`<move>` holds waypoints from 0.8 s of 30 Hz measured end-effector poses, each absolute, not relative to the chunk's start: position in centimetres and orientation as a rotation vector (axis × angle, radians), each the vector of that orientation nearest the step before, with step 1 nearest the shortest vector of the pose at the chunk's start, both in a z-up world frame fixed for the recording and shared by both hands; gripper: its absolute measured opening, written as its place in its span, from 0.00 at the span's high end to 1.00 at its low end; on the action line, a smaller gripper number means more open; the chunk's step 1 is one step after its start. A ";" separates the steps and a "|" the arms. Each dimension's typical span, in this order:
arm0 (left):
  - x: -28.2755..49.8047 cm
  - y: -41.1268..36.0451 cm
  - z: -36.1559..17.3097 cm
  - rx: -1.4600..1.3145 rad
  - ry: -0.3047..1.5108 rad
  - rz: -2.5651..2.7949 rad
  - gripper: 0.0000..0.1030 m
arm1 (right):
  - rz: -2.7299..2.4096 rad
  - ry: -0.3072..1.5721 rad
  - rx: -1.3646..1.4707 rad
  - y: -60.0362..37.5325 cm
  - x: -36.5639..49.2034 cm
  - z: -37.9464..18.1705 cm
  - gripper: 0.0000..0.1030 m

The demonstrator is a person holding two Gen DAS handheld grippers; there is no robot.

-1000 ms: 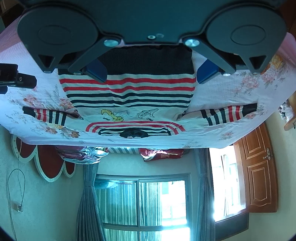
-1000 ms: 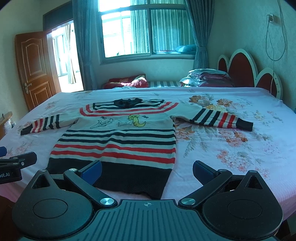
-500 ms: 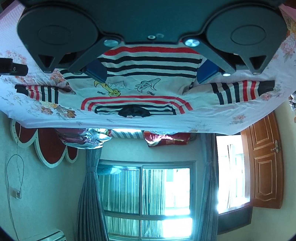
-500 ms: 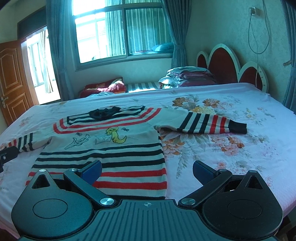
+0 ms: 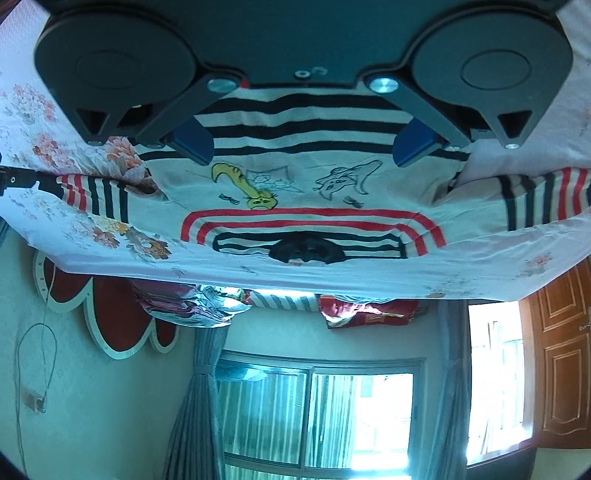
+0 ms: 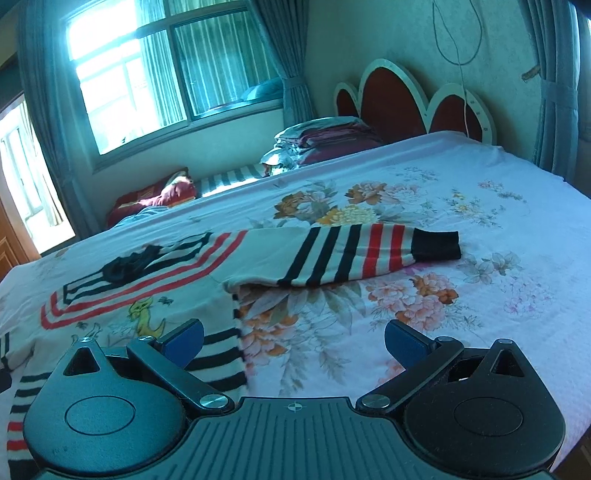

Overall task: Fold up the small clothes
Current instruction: 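Move the right gripper toward the black cuff of the nearest sleeve, then grasp the black sleeve cuff with the right gripper and fold it across the body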

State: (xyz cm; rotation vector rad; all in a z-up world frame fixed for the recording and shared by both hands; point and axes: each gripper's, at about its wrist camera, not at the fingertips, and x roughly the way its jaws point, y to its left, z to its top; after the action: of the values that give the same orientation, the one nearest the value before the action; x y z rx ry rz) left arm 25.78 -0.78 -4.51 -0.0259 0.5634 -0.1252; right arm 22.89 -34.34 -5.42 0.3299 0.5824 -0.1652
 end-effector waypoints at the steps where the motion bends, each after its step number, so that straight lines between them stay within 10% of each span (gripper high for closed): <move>1: 27.0 -1.5 -4.6 -0.022 0.571 -0.121 0.00 | -0.176 0.580 0.339 -35.5 23.9 -5.8 0.00; 6: 32.4 -6.3 -4.8 0.023 0.585 -0.116 0.00 | -0.226 0.578 0.417 -41.8 29.1 -8.0 0.02; 8: 34.4 -8.3 -4.9 0.044 0.600 -0.115 0.00 | -0.245 0.601 0.454 -44.6 31.1 -9.0 0.48; 24: 41.9 -15.4 -7.8 0.130 0.711 -0.156 0.00 | -0.362 0.615 0.932 -56.3 36.4 -18.2 0.65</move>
State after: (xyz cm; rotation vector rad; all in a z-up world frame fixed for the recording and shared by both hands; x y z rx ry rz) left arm 41.90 -15.39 -7.77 0.1300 0.7106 -0.1556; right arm 36.37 -56.26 -18.19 0.9317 0.6146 -0.3623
